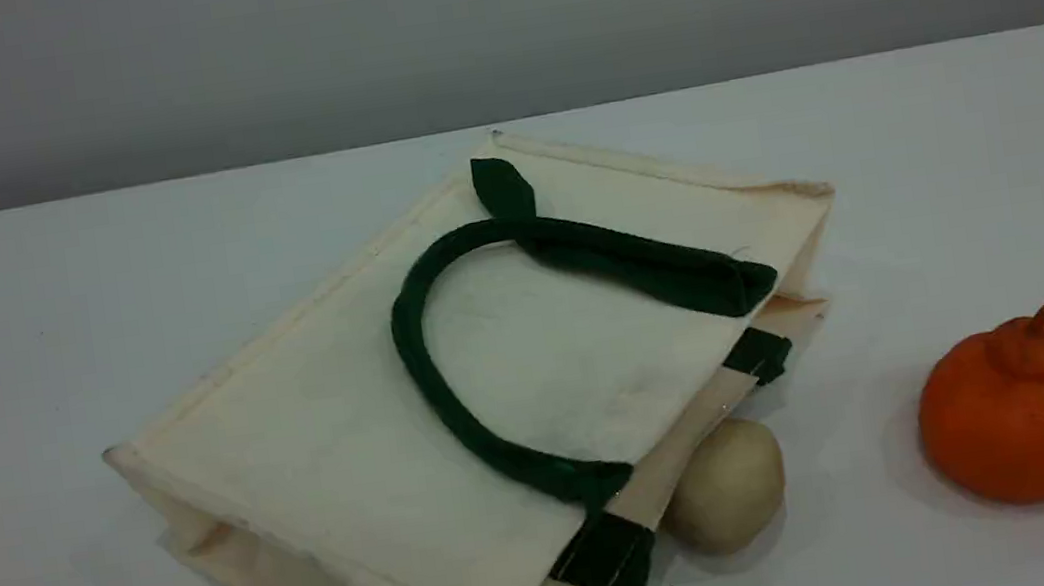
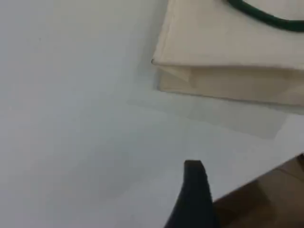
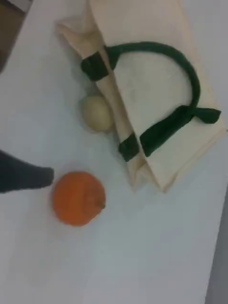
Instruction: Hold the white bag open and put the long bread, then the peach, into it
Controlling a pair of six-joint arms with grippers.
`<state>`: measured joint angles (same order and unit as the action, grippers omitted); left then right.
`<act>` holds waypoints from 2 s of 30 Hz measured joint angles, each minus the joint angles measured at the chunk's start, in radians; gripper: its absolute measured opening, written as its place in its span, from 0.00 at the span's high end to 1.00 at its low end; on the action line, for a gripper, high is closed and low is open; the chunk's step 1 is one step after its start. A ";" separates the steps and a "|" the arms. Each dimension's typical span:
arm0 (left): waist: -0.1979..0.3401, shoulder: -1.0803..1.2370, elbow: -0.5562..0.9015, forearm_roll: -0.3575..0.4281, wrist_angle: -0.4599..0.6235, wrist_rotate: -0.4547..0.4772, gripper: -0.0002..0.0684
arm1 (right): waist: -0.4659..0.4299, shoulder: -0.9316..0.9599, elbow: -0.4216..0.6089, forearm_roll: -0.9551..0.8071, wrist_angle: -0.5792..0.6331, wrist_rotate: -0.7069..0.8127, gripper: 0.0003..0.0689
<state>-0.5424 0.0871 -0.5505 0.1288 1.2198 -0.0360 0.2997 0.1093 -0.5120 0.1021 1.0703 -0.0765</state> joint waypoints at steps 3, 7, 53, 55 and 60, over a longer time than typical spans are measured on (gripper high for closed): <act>0.000 0.000 0.001 0.001 -0.001 -0.011 0.26 | 0.000 0.000 0.005 -0.001 -0.004 0.000 0.15; 0.000 0.000 0.001 0.002 -0.035 -0.031 0.26 | 0.000 0.000 0.005 0.000 -0.004 0.000 0.15; 0.336 -0.088 0.046 -0.027 -0.138 -0.078 0.26 | -0.225 -0.030 0.005 0.014 -0.005 0.000 0.15; 0.406 -0.087 0.046 -0.027 -0.138 -0.078 0.26 | -0.272 -0.052 0.005 0.015 -0.004 0.000 0.15; 0.520 -0.087 0.046 -0.027 -0.139 -0.077 0.26 | -0.320 -0.102 0.005 0.016 -0.004 0.000 0.15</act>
<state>-0.0222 0.0000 -0.5050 0.1018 1.0804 -0.1128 -0.0207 0.0078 -0.5070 0.1181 1.0660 -0.0765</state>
